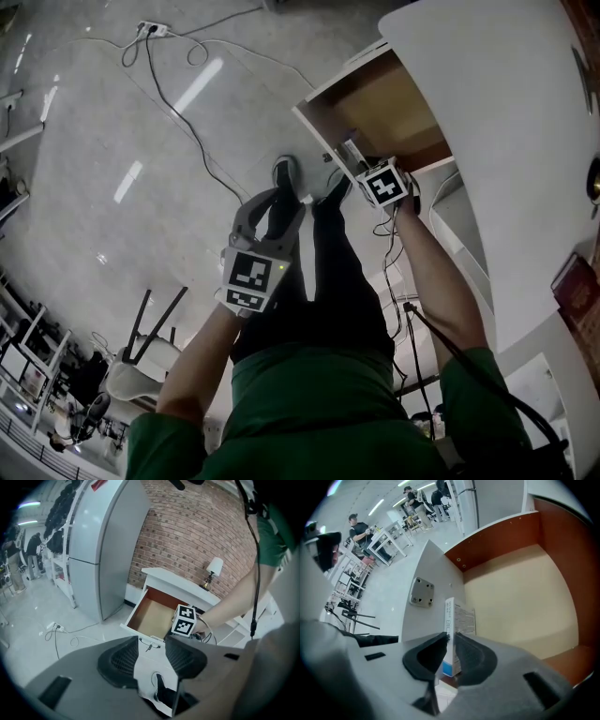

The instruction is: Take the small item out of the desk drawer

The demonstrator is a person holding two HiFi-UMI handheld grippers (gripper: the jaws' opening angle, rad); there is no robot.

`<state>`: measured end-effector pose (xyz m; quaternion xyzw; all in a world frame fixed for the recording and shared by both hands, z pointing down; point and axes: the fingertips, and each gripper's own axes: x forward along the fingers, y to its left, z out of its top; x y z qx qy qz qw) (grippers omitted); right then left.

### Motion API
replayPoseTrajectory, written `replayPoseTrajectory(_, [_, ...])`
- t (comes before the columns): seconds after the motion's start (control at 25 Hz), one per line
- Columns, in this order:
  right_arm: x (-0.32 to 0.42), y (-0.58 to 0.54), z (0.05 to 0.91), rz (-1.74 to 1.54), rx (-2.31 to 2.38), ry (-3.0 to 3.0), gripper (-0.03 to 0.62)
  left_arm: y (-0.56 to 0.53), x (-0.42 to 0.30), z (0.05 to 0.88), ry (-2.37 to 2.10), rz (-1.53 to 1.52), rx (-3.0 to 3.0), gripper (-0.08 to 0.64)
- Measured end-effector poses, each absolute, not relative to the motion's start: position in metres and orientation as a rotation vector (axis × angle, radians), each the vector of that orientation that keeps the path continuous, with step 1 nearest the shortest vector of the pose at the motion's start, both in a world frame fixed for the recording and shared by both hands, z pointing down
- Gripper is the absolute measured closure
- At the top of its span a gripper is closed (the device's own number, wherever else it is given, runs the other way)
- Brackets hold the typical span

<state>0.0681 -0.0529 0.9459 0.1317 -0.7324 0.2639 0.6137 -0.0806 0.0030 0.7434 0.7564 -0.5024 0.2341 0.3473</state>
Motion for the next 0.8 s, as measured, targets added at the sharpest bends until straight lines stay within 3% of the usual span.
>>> replayPoseTrajectory(0.36, [0.07, -0.054, 0.939, 0.567, 0.307, -1.683, 0.575, 0.001, -0.089, 0.733, -1.325, 0.594, 1.971, 0.39])
replayPoseTrajectory(0.8, [0.058, -0.063, 0.872, 0.549, 0.401, -1.812, 0.581, -0.009, -0.08, 0.701, -1.327, 0.59, 2.035, 0.394])
